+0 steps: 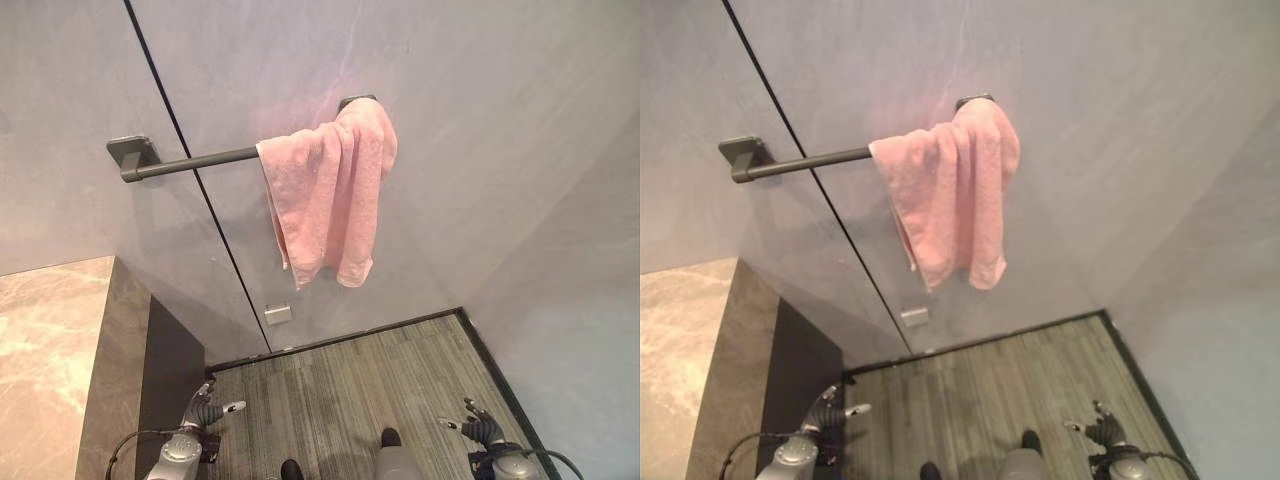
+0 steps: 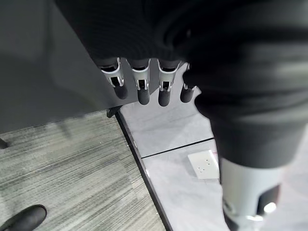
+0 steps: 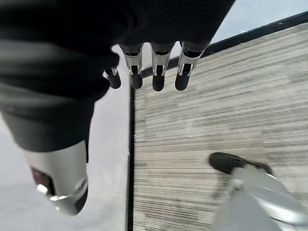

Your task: Put brush and paste in cup on sink, flatten towel.

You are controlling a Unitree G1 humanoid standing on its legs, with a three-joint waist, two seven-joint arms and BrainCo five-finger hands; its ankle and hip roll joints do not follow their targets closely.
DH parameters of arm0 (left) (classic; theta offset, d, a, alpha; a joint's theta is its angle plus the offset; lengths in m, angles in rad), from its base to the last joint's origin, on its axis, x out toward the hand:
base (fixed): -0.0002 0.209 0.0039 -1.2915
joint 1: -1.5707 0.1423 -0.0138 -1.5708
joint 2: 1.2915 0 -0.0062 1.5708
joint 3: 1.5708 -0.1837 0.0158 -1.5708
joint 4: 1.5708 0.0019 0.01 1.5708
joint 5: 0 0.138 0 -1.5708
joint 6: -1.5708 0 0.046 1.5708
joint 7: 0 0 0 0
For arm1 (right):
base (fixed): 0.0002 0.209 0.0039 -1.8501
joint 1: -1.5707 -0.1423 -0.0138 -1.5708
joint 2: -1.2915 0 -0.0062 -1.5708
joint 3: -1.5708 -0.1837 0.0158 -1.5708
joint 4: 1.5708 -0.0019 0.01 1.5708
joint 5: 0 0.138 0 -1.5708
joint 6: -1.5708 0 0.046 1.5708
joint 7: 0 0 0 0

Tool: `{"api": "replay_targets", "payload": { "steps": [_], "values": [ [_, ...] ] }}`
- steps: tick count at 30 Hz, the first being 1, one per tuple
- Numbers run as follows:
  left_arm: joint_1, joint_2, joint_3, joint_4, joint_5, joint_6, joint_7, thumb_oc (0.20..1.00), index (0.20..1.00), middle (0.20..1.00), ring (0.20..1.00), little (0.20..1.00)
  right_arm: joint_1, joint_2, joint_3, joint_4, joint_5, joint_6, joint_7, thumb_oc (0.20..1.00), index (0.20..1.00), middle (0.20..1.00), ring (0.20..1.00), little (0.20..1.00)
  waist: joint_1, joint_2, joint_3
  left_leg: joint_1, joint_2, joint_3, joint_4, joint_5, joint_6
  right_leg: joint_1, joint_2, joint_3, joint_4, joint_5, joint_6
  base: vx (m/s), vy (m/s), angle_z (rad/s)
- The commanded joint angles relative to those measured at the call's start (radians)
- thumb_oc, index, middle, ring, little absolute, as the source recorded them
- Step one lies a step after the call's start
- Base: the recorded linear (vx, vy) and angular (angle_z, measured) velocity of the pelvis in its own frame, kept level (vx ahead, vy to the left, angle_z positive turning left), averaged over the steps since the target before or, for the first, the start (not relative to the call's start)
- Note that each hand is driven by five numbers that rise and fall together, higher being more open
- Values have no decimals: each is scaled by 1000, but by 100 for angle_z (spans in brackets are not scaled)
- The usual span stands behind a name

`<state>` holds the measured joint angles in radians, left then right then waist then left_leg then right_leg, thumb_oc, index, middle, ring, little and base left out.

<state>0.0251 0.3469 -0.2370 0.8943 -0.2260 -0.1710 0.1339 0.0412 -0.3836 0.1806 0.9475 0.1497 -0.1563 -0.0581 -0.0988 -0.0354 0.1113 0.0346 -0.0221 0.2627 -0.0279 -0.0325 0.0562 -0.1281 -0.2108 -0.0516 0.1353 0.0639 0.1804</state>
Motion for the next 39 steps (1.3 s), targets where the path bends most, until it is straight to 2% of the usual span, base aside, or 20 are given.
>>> {"api": "replay_targets", "payload": {
  "steps": [1,3,5,14,21,23,27,28,34,36,39],
  "values": [
    [-18,42,45,-71,-7,-34,-15,1000,1000,1000,1000,1000,-28,-28,24,-32,-4,-41,0,1000,1000,1000,1000,1000,0,-23,-19,-64,79,-83,82,10,-71,8,27,-16,-40,51,-2,-25,-46,7],
    [-16,43,33,-88,-1,-35,-23,1000,1000,1000,1000,1000,-31,-36,29,-31,-8,-43,0,1000,1000,1000,1000,1000,-8,-24,-26,-57,82,-91,61,20,-74,21,58,41,-67,33,-6,4,-53,8],
    [9,50,47,-158,2,-37,-19,1000,1000,1000,1000,1000,-50,-46,20,-37,-10,-45,-13,1000,1000,1000,1000,1000,15,-26,-42,-34,89,-82,20,37,-84,48,52,6,-106,44,-3,50,-88,8],
    [41,74,61,-286,38,-31,-27,1000,1000,1000,1000,1000,-79,-64,-21,-148,70,-55,-15,1000,1000,1000,1000,1000,26,-22,-70,-1,112,-101,-36,65,-110,102,63,-42,-162,27,-12,58,-78,9],
    [9,127,92,-471,19,-43,-17,1000,1000,1000,1000,1000,-200,-127,-1,-393,67,-58,-31,1000,1000,1000,1000,1000,40,-11,-71,-4,132,-97,-59,76,-128,114,72,-60,-206,25,-17,35,-52,6],
    [-83,170,90,-548,23,-45,18,1000,1000,1000,1000,1000,-356,-139,42,-435,85,-37,-68,1000,1000,1000,1000,1000,47,-1,-52,-64,138,-83,-59,88,-137,57,69,-54,-223,45,-11,-137,-5,0],
    [-139,189,91,-588,6,-49,41,1000,1000,1000,1000,1000,-461,-136,87,-451,106,-26,-78,1000,1000,1000,1000,1000,53,2,-45,-112,147,-73,-59,103,-144,4,72,-40,-223,59,-9,-89,-3,-7],
    [-201,195,77,-616,-19,-55,59,1000,1000,1000,1000,1000,-544,-126,127,-447,129,-12,-82,1000,1000,1000,1000,1000,55,2,-39,-135,150,-79,-59,111,-147,-16,73,-41,-223,66,-12,-39,-9,1],
    [-269,216,54,-703,-52,-60,58,1000,1000,1000,1000,1000,-675,-127,211,-438,167,13,-58,1000,1000,1000,1000,1000,58,-1,-29,-140,150,-84,-59,110,-149,-19,73,-43,-223,64,-12,-2,0,-1],
    [-336,233,23,-753,-60,-55,57,1000,1000,1000,1000,1000,-797,-111,272,-423,194,34,-43,1000,1000,1000,1000,1000,57,-14,-18,-141,152,-81,-59,106,-149,-25,76,-36,-223,68,-10,0,0,0],
    [-366,236,12,-748,-57,-55,66,1000,1000,1000,1000,1000,-834,-102,290,-411,210,40,-40,1000,1000,1000,1000,1000,57,-20,-12,-147,154,-80,-59,109,-150,-30,77,-34,-223,70,-11,-18,7,-4]
  ]
}}
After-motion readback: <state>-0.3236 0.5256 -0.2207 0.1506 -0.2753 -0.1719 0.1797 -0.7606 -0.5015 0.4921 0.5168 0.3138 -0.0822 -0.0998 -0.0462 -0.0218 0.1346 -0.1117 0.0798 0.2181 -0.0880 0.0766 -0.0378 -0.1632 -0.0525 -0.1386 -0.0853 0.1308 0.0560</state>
